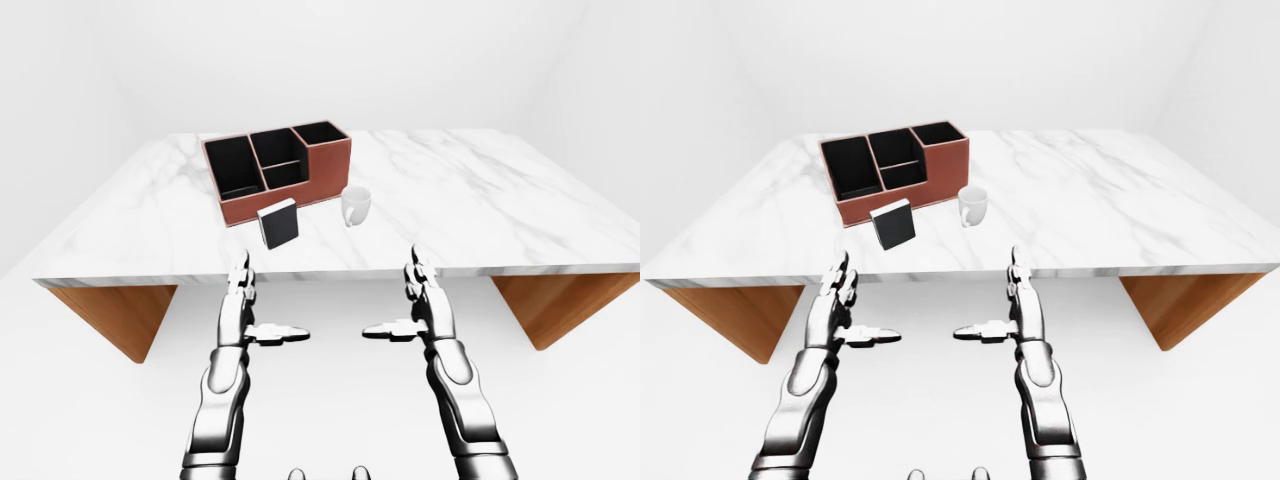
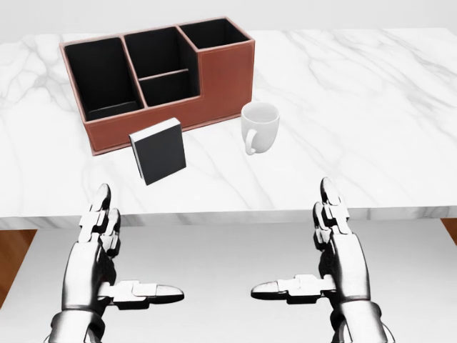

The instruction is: Pick up the book and place it in the front compartment of the caddy.

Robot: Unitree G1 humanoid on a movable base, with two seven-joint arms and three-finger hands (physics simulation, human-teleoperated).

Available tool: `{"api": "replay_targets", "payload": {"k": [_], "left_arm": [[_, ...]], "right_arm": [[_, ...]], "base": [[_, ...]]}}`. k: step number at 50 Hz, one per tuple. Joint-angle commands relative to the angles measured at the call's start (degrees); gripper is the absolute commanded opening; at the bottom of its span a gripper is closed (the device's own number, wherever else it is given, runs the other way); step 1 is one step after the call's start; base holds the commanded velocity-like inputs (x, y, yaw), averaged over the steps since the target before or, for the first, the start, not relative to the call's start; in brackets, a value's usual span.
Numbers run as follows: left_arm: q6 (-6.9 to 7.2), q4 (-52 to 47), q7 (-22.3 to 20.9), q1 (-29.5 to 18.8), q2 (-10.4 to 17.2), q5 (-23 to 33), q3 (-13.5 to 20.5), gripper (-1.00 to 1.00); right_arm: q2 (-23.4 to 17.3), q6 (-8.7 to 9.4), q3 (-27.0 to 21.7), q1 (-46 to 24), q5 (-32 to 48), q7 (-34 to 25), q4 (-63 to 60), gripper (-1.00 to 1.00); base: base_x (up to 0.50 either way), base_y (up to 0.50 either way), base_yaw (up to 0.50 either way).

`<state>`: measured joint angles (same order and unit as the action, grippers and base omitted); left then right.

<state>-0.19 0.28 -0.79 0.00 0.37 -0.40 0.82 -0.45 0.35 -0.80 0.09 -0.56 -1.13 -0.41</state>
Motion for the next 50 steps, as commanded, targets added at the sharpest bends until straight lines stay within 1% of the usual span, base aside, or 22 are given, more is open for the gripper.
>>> {"api": "replay_targets", "payload": {"k": [1,3,6,16,18,19,20,22,23,24,29,39,48,50], "left_arm": [[-0.47,0.71,-1.09,0.09,0.63,-0.5,1.26,1.0],[-0.02,0.24,-1.07,0.14,0.61,-0.52,1.23,1.0],[-0.07,0.32,-1.02,0.18,0.57,-0.42,1.14,1.0],[1.2,-1.68,-1.08,0.52,0.64,-0.28,1.09,1.0],[2.02,-2.88,-1.13,0.69,0.64,-0.34,1.11,1.0],[3.12,-4.55,-1.22,1.02,0.69,-0.36,1.09,1.0],[3.67,-5.47,-1.3,1.21,0.7,-0.39,1.14,1.0],[4.31,-6.29,-1.4,1.21,0.71,-0.43,1.26,1.0],[4.86,-7.18,-1.46,1.36,0.73,-0.46,1.31,1.0],[5.18,-7.58,-1.53,1.37,0.75,-0.48,1.36,1.0],[5.19,-9.75,-1.78,1.38,0.87,-0.66,1.71,1.0],[5.19,-18.53,-2.57,1.91,1.1,-1.5,2.64,1.0],[5.19,-21.88,-2.97,1.94,1.17,-1.63,3.12,1.0],[5.19,-23.96,-3.07,1.98,1.27,-1.76,3.34,1.0]], "right_arm": [[-0.71,0.7,-1.25,0.15,-0.84,-1.98,-0.85,1.0],[-0.72,0.5,-1.35,0.07,-0.91,-2.05,-0.56,1.0],[-0.76,0.36,-1.38,0.08,-0.82,-2.13,-0.51,1.0],[-0.75,0.87,-1.38,0.17,-0.53,-2.05,-1.59,1.0],[-0.71,1.1,-1.33,0.3,-0.47,-2.01,-2.01,1.0],[-0.7,1.52,-1.26,0.47,-0.38,-1.97,-2.82,1.0],[-0.69,1.99,-1.22,0.61,-0.32,-1.94,-3.6,1.0],[-0.67,2.84,-1.17,0.87,-0.25,-1.93,-5.1,1.0],[-0.6,4.06,-1.13,1.19,-0.45,-1.97,-6.8,1.0],[-0.56,4.55,-1.12,1.28,-0.52,-1.97,-7.45,1.0],[-0.43,4.65,-0.79,1.97,-0.54,-1.95,-11.51,1.0],[-0.61,4.65,-1.29,2.33,-0.85,-2.06,-22.53,1.0],[-0.79,4.65,-1.73,2.02,-0.53,-2.19,-30.26,1.0],[-0.81,4.65,-1.92,1.74,-0.69,-2.27,-32.11,1.0]], "base": [[0.0,0.0,0.0],[0.0,0.0,0.0],[0.0,0.0,0.0],[0.0,0.0,0.0],[0.0,0.0,0.0],[0.0,0.0,0.0],[0.0,0.0,0.0],[0.0,0.0,0.0],[0.0,0.0,0.0],[0.0,0.0,0.0],[0.0,0.0,0.0],[0.0,0.0,0.0],[0.0,0.0,0.0],[0.0,0.0,0.0]]}}
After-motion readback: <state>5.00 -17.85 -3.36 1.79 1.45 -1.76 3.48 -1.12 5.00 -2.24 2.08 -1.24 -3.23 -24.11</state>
